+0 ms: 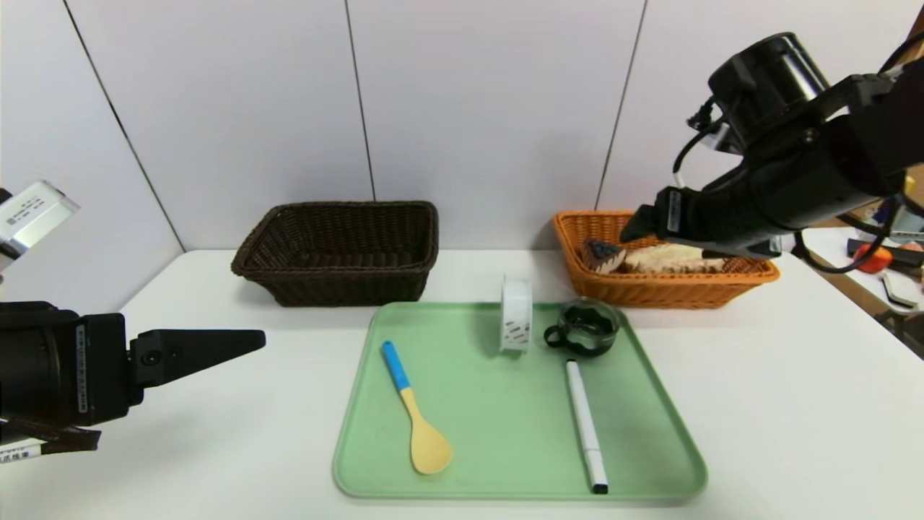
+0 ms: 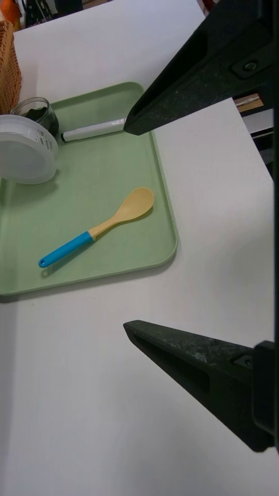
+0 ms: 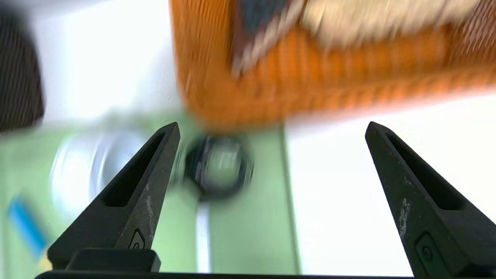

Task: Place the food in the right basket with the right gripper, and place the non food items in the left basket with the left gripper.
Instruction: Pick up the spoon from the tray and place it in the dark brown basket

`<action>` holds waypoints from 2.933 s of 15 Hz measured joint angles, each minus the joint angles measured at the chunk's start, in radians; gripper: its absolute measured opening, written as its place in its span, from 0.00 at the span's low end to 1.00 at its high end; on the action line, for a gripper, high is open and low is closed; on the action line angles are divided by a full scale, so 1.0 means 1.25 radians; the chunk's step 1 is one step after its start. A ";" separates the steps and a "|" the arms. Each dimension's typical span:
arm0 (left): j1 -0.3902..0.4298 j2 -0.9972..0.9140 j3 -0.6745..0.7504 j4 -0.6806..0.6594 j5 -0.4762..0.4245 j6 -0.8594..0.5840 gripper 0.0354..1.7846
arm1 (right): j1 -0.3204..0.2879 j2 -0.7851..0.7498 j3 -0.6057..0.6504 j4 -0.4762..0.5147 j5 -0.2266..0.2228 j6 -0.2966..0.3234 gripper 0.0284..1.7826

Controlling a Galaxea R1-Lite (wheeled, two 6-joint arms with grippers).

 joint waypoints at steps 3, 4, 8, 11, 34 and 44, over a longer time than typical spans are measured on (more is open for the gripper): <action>-0.019 0.002 -0.013 -0.022 0.005 0.023 0.94 | 0.048 -0.053 -0.016 0.212 0.120 0.039 0.94; -0.025 0.002 -0.014 -0.032 0.005 0.027 0.94 | 0.059 -0.065 -0.008 0.233 0.125 0.039 0.94; -0.034 0.025 -0.098 0.066 0.003 0.019 0.94 | 0.117 -0.107 0.054 0.250 0.126 0.044 0.95; -0.044 0.091 -0.233 0.240 0.016 -0.002 0.94 | 0.131 -0.129 0.113 0.249 0.107 0.052 0.95; -0.286 0.705 -0.735 0.615 0.187 -0.393 0.94 | -0.134 -0.237 0.456 -0.279 0.009 -0.207 0.95; -0.234 0.812 -0.767 0.609 0.132 -0.399 0.94 | -0.141 -0.244 0.517 -0.285 0.010 -0.202 0.95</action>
